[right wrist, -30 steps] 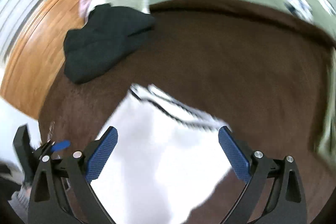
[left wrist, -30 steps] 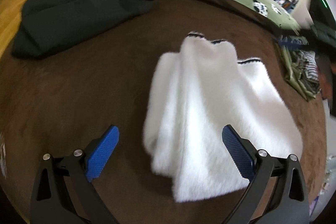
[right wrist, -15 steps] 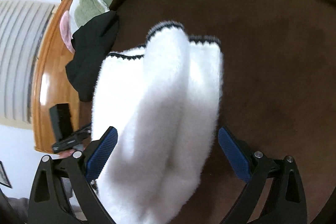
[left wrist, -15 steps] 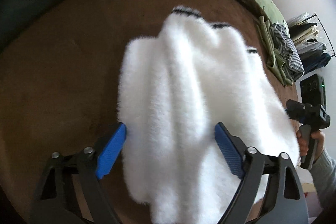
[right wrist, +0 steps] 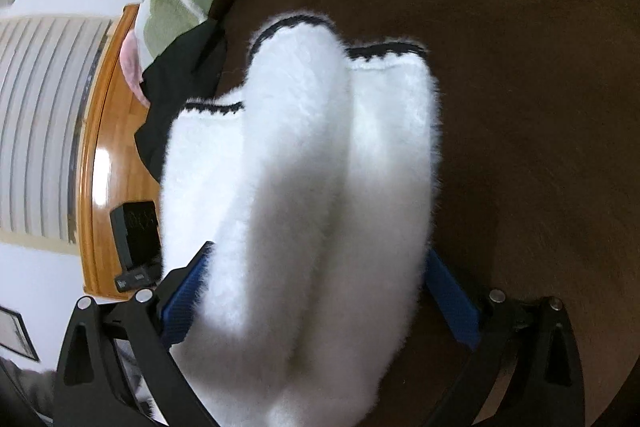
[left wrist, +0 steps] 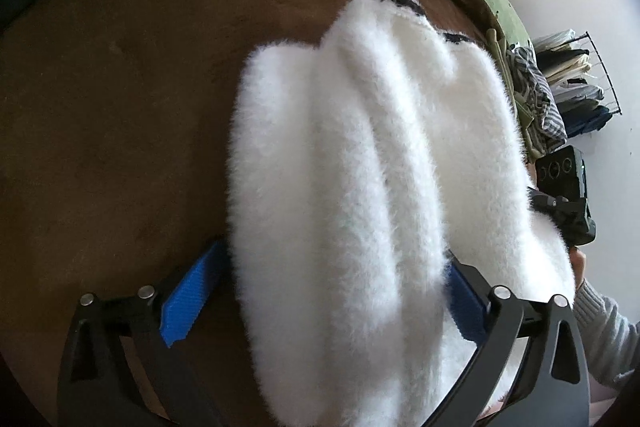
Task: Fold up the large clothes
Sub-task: 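Grasp the folded white cardigan bundle with both tools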
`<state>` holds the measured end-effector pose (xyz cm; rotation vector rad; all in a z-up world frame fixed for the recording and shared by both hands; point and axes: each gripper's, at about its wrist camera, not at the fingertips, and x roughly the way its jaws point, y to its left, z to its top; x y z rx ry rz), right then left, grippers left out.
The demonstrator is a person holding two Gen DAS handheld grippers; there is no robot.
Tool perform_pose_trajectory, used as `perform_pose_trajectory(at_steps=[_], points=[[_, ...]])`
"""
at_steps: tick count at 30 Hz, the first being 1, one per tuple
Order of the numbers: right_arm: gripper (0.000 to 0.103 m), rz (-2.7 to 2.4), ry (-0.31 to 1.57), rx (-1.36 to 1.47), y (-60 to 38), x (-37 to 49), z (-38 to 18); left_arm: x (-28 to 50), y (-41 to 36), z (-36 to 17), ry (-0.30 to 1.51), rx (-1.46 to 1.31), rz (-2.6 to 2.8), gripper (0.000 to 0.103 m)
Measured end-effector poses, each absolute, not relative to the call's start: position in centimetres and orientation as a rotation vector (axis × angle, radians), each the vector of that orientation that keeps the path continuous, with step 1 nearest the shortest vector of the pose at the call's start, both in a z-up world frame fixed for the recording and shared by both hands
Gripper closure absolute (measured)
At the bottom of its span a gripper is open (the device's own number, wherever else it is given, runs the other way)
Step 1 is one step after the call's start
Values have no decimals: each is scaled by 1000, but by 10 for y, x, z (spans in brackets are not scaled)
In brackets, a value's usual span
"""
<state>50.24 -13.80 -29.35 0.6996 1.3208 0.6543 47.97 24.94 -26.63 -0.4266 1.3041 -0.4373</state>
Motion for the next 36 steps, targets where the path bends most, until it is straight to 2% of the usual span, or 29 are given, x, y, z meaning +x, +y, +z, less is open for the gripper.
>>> perform_pose_trajectory(at_steps=[10, 12, 15, 17, 19, 20, 23, 28, 36], points=[[5, 647, 1362, 573, -117, 505, -286, 485, 241, -268, 1299, -513, -497, 8], [6, 637, 1368, 528, -110, 505, -284, 483, 242, -267, 1292, -528, -498, 11], [12, 613, 1380, 461, -99, 506, -282, 480, 243, -267, 1293, -532, -501, 20], [26, 603, 1371, 454, -97, 505, -280, 478, 246, -268, 1289, -538, -493, 27], [38, 596, 1361, 442, -94, 502, -277, 476, 246, -266, 1276, -555, -503, 43], [46, 593, 1348, 437, -93, 500, -274, 473, 245, -264, 1263, -548, -498, 44], [57, 602, 1301, 399, -90, 494, -266, 468, 239, -256, 1225, -507, -491, 52], [63, 619, 1230, 331, -87, 484, -249, 461, 233, -241, 1170, -443, -472, 61], [65, 641, 1156, 269, -86, 467, -218, 445, 232, -209, 1102, -356, -435, 64]])
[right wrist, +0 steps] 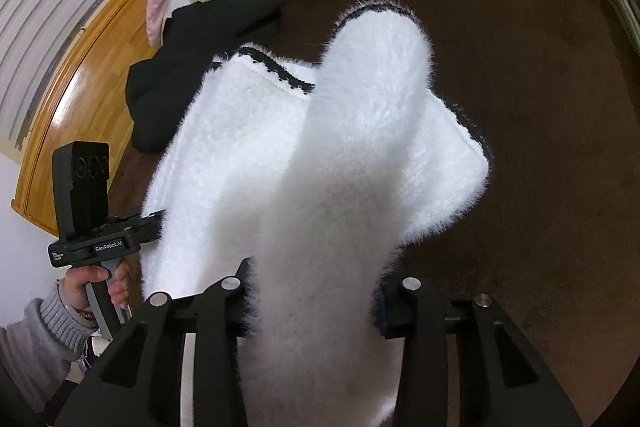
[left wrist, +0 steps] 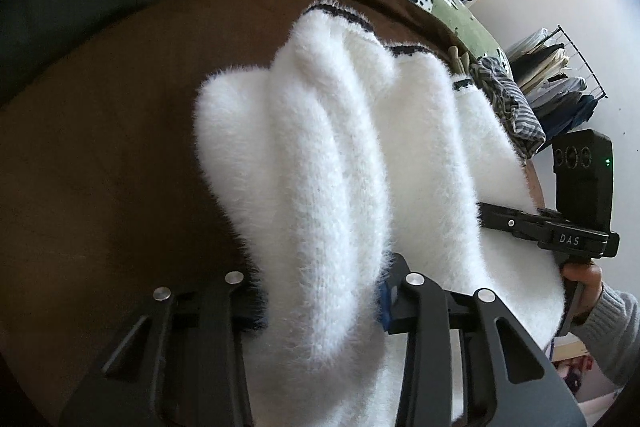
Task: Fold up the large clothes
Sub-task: 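Grasp the folded white cardigan bundle with both tools, then lift the bundle with both tools and carry it toward the clothes stack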
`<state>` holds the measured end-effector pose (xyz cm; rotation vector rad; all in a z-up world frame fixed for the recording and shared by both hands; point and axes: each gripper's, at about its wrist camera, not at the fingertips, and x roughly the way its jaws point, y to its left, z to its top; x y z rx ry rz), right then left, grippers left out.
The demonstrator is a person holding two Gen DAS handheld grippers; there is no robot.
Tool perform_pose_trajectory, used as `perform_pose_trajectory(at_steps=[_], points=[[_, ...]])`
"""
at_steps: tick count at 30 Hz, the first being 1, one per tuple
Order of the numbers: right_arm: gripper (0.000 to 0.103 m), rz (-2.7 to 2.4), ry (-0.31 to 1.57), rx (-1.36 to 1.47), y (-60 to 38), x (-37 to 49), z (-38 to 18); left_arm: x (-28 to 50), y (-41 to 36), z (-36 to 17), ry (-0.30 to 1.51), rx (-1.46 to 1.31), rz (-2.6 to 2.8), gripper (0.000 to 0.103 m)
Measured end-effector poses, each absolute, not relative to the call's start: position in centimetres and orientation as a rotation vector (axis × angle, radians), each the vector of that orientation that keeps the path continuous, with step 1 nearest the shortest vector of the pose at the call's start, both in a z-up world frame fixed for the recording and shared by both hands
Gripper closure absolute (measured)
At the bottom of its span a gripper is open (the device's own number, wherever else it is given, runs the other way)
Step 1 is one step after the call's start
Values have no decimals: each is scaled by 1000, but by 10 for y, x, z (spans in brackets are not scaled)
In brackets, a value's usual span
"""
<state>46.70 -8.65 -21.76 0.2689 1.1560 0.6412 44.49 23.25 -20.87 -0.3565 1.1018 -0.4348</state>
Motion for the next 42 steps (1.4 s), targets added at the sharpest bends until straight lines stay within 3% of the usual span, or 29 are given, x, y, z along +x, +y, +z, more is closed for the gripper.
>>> perform_pose_trajectory(at_steps=[9, 23, 42], points=[[66, 680, 1072, 251, -81, 452, -141, 430, 247, -140, 1051, -338, -403, 66], [66, 638, 1035, 293, -76, 415, 8, 407, 252, 29, 1050, -248, -369, 67], [67, 452, 964, 406, -157, 381, 36, 439, 174, 50, 1065, -156, -549, 68]])
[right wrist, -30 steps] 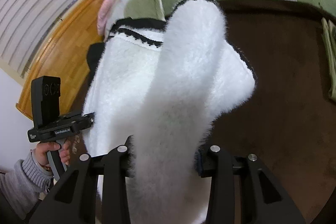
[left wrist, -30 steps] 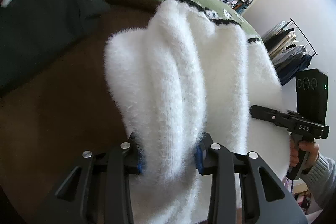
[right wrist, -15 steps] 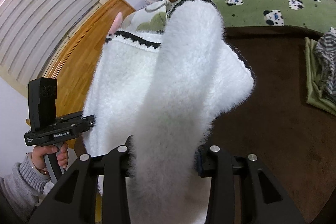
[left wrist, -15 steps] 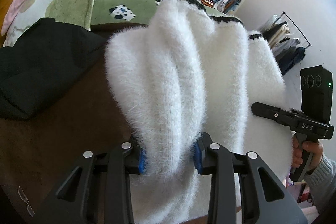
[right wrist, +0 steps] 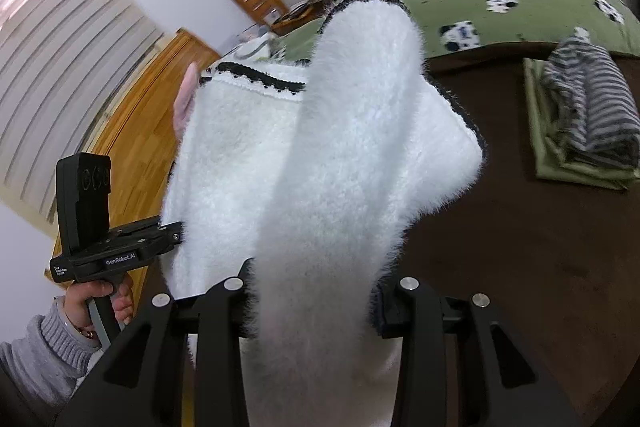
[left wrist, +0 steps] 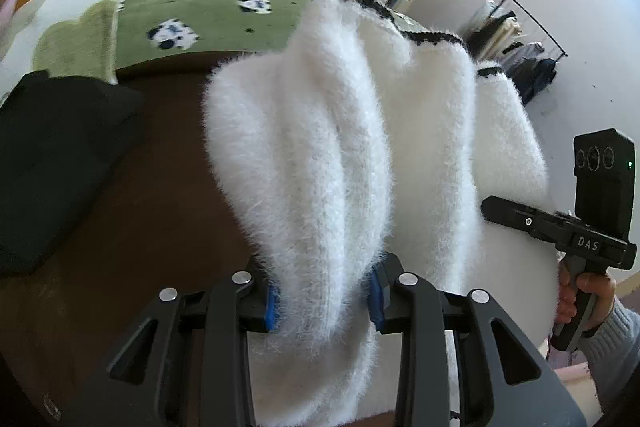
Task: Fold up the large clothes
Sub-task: 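Lift the bundle with both tools and carry it toward the clothes stack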
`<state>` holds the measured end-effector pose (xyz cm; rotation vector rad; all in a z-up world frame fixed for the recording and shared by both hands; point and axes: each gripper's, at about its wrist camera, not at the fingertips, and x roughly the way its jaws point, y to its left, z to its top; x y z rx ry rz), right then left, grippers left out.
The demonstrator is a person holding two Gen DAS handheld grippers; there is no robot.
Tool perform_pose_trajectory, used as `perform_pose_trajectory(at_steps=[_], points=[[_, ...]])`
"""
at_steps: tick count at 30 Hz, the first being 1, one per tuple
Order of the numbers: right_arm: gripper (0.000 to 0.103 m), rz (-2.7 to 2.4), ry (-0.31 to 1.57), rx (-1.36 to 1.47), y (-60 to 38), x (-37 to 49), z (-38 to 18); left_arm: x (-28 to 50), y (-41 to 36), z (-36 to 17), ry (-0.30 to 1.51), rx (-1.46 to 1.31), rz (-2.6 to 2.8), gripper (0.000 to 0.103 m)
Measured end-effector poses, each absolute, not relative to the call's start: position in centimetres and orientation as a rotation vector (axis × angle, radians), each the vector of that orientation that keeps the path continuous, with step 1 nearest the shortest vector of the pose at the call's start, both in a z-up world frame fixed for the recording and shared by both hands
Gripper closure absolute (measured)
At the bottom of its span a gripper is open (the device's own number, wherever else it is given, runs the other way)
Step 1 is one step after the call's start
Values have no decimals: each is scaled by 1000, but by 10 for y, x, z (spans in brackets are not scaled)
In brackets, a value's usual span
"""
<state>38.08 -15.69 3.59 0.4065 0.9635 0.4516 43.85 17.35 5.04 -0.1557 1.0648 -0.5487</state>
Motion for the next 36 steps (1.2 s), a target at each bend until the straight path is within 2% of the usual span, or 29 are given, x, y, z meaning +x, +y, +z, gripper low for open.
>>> perform_pose_trajectory(at_steps=[12, 23, 30, 36], points=[[66, 327, 934, 461, -292, 396, 46, 490, 42, 58, 1039, -127, -686, 68], [66, 298, 965, 451, -436, 465, 48, 560, -108, 59, 1029, -124, -707, 68], [66, 306, 1005, 454, -515, 541, 19, 619, -179, 42, 1039, -116, -688, 68], [66, 304, 1048, 448, -569, 604, -27, 678, -239, 3, 1063, -78, -684, 68]])
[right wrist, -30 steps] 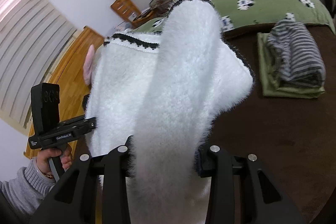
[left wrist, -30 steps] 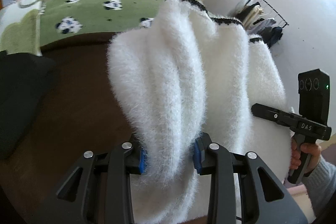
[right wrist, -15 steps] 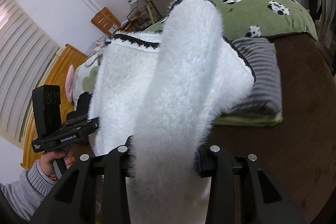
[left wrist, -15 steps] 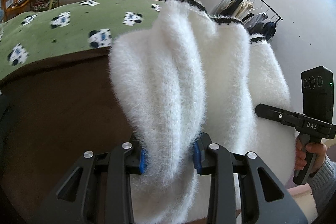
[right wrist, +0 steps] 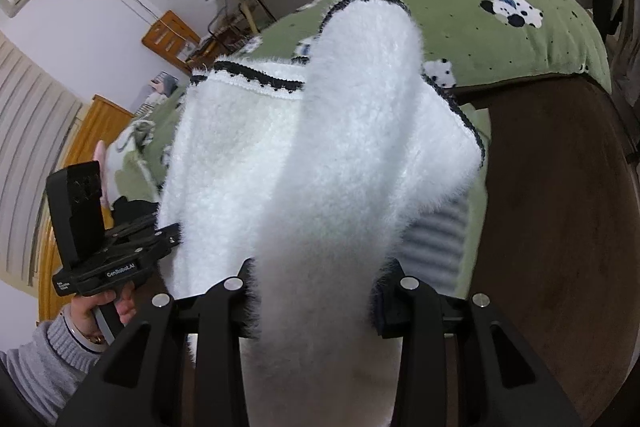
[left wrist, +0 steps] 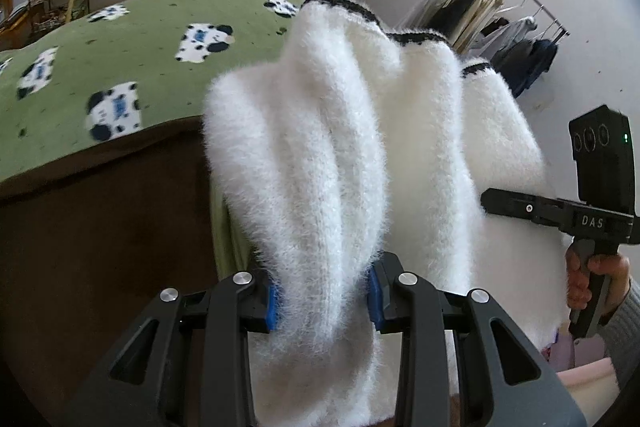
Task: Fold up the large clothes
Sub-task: 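Lift the bundle with both tools and carry it toward the clothes stack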
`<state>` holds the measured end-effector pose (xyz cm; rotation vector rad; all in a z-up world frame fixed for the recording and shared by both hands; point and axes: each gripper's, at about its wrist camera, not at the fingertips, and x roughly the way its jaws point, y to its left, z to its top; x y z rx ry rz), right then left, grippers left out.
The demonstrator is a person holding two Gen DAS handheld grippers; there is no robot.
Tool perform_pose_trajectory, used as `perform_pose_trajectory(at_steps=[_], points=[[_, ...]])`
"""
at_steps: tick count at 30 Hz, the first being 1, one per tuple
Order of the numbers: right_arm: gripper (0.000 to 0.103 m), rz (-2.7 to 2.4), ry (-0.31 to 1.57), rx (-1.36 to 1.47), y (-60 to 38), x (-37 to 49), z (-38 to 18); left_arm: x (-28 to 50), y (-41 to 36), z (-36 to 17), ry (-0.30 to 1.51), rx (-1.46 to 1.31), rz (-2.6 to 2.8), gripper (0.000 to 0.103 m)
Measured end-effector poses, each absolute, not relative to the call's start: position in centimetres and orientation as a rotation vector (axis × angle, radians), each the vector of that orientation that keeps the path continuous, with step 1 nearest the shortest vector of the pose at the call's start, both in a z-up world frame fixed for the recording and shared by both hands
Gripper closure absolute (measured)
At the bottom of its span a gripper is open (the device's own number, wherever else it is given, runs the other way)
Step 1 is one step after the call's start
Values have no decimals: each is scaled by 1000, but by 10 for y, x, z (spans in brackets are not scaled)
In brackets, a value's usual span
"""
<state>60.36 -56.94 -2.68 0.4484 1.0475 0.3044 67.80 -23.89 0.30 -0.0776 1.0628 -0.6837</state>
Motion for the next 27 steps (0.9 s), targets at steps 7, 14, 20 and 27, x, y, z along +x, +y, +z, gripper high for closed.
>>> perform_pose_trajectory(at_steps=[7, 14, 20, 27], points=[[66, 293, 1059, 470, -612, 664, -77, 739, -286, -43, 1079, -28, -676, 68], [63, 272, 1070, 457, -625, 678, -122, 757, -303, -91, 1099, 28, -628, 66], [60, 279, 1045, 482, -629, 672, -137, 747, -294, -109, 1082, -37, -615, 62], [55, 256, 1039, 454, -623, 671, -130, 748, -294, -109, 1075, -43, -603, 61]])
